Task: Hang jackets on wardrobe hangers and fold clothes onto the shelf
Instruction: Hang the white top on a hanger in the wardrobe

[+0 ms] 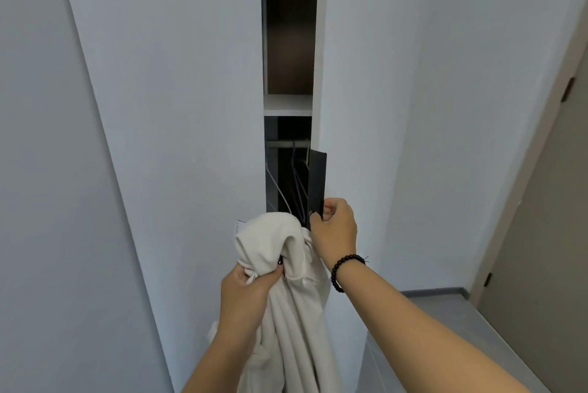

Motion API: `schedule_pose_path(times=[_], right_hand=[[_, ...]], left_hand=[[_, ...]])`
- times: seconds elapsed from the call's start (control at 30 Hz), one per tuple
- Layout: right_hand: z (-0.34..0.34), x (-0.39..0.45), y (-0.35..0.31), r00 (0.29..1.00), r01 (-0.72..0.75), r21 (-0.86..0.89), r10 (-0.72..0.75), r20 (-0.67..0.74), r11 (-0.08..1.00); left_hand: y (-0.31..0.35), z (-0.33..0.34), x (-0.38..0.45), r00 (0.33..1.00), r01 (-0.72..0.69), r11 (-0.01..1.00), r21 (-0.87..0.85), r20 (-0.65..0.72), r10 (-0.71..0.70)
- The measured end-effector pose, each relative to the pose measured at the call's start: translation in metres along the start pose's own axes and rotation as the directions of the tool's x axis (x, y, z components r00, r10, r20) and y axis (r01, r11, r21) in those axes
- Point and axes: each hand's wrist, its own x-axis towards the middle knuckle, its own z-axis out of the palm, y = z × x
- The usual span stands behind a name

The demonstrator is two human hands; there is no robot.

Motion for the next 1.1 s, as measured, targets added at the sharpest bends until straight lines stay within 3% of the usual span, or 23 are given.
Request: schedule_pose_path(times=[0.3,0.6,0.9,1.1], right_hand=[[-0.095,-0.025,0.025,0.971,0.017,-0.125,-0.046,-0.233,0.992],[-0.166,-0.017,0.052,0.874,-0.067,-0.095,0.012,-0.487,0.993],[-0.226,-0.005,0.069,0.849,-0.123,-0.091,0.057,-0.526,0.988],[-0.246,0.0,0.068,0.901,-0.163,-0.161,0.08,-0.427,0.973]], left_hand=[[-0.012,0.062,-0.014,0.975,0.016,0.999,0.048,0.221,-0.027],[-0.02,0.107,-0.006,0.912,-0.007,0.993,0.12,0.407,-0.043],[-0.009,0.15,0.003,0.822,-0.175,0.968,0.18,0.568,0.043],[0.004,0.167,0.011,0.796,-0.274,0.939,0.209,0.597,0.1]])
